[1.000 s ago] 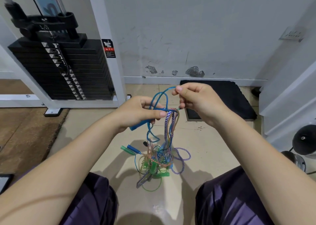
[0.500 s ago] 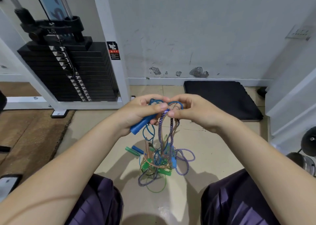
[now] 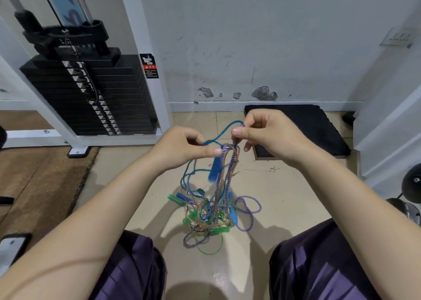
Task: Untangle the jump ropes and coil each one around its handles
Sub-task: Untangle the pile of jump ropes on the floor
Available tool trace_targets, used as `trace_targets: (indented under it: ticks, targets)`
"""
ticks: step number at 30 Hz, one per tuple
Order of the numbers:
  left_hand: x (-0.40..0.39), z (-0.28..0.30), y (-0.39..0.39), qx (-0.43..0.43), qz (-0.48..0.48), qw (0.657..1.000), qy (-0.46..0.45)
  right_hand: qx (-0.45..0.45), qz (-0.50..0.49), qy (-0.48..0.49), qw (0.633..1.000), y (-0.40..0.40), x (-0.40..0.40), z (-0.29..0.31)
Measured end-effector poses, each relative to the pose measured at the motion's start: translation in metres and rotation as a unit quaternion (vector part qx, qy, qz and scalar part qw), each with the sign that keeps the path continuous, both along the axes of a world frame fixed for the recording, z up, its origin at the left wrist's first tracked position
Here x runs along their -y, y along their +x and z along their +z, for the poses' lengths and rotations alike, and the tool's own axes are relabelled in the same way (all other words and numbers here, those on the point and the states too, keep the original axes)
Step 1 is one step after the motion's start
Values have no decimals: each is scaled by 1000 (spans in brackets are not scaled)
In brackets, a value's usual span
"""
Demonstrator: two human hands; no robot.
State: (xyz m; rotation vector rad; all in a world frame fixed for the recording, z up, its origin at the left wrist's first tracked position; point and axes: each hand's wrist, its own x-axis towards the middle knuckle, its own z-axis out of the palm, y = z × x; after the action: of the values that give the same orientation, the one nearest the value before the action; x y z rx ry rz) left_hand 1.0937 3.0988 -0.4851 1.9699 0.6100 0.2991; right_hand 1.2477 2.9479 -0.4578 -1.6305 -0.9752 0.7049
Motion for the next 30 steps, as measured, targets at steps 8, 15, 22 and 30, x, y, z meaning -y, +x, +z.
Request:
trace_targets:
  ticks: [8,15,22,30]
  targets:
    - [20,-15,8,16,-146,981,-127,-135,70,83,985,-13,-3,5]
    - [1,-6,5,-117,-198,972,-52,-55,-23,26,998,4,2,5]
    - [-26,3,-13,-188,-164,968,33,95,-72,-85,989,23,6,-10]
    - [-2,5,-8,29,-47,991,-124,130,-83,-83,984,19,1,-17]
